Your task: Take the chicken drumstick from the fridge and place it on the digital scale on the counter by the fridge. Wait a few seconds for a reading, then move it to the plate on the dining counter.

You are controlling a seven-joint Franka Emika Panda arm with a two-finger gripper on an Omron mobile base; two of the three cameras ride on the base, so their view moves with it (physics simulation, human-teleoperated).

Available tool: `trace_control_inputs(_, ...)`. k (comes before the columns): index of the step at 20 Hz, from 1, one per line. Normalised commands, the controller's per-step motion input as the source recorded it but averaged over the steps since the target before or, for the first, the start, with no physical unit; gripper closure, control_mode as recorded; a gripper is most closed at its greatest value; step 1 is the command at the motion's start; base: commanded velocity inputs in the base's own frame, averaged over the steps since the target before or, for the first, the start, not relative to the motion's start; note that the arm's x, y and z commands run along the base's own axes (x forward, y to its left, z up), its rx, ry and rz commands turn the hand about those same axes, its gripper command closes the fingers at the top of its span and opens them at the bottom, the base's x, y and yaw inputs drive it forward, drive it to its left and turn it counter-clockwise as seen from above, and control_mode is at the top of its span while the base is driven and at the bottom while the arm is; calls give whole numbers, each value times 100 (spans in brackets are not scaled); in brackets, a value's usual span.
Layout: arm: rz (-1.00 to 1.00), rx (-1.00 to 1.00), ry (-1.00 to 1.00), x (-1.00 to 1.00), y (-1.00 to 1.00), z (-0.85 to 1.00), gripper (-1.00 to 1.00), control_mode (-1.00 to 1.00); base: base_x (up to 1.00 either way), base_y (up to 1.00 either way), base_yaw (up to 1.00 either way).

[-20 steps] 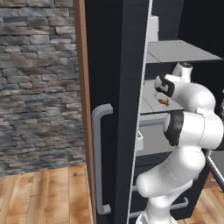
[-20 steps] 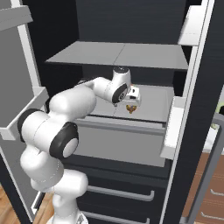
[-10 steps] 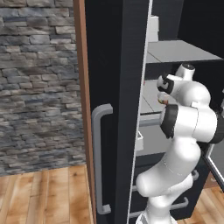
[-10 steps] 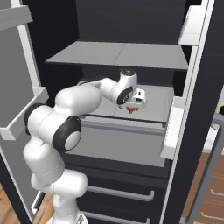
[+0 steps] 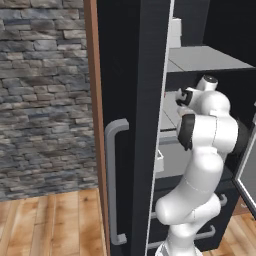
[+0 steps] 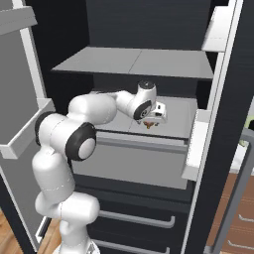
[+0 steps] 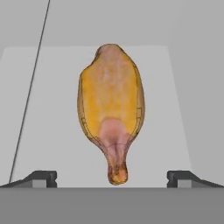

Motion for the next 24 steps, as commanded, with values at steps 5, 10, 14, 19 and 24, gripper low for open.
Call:
trace_control_inputs(5,1,0,0,49,-7,0,-100,-100,0,0,0)
trace_control_inputs(10,0,0,4,7,-5,-24,-100,-100,0,0,0)
trace_control_inputs(14,0,0,4,0,0,-19,-100,-100,0,0,0)
trace_control_inputs(19,0,0,1,2,0,-13,-100,-100,0,0,0)
trace_control_inputs(24,0,0,0,0,4,-28,-100,-100,0,0,0)
